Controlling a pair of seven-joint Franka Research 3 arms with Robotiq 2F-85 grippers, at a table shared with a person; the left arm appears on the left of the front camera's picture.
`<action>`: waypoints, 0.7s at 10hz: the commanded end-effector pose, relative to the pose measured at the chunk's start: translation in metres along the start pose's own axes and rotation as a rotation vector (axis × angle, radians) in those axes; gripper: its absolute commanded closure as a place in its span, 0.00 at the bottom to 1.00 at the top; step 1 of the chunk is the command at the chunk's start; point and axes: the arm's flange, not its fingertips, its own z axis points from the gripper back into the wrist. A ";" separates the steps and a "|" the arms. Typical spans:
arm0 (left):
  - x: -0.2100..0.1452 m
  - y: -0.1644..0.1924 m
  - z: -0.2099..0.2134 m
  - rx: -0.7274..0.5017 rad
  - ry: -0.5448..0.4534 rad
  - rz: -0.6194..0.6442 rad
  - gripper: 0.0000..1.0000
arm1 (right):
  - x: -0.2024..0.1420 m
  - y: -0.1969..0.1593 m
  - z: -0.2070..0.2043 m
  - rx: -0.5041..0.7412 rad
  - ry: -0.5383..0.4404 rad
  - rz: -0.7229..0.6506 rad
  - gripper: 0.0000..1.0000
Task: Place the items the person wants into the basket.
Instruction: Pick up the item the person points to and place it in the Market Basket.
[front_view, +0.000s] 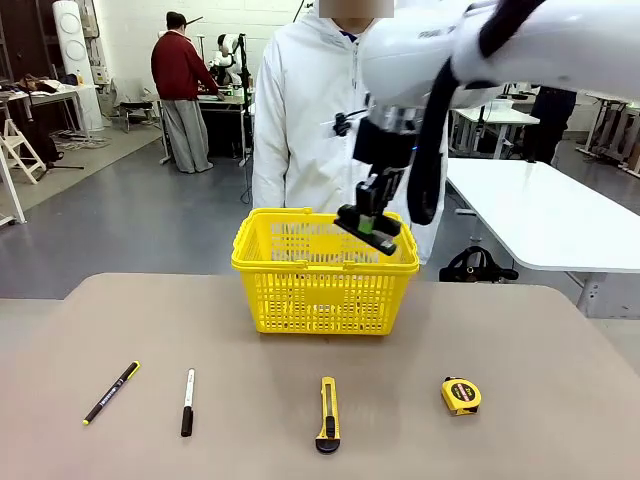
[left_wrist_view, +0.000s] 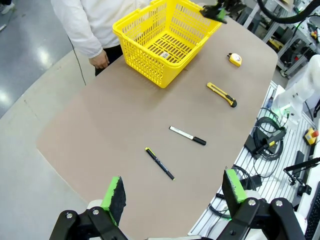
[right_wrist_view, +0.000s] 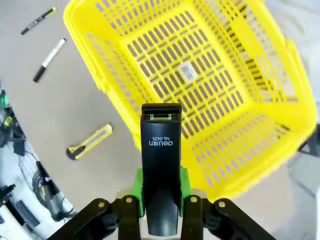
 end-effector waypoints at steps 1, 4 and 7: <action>-0.001 0.000 0.002 -0.008 -0.009 -0.009 0.00 | 0.011 -0.026 0.007 0.027 0.006 0.022 0.72; -0.001 0.000 0.002 -0.008 -0.009 -0.009 0.00 | 0.010 -0.009 -0.008 0.014 -0.002 0.012 0.72; -0.001 0.000 0.002 -0.008 -0.009 -0.009 0.00 | 0.010 -0.009 -0.008 0.014 -0.002 0.012 0.72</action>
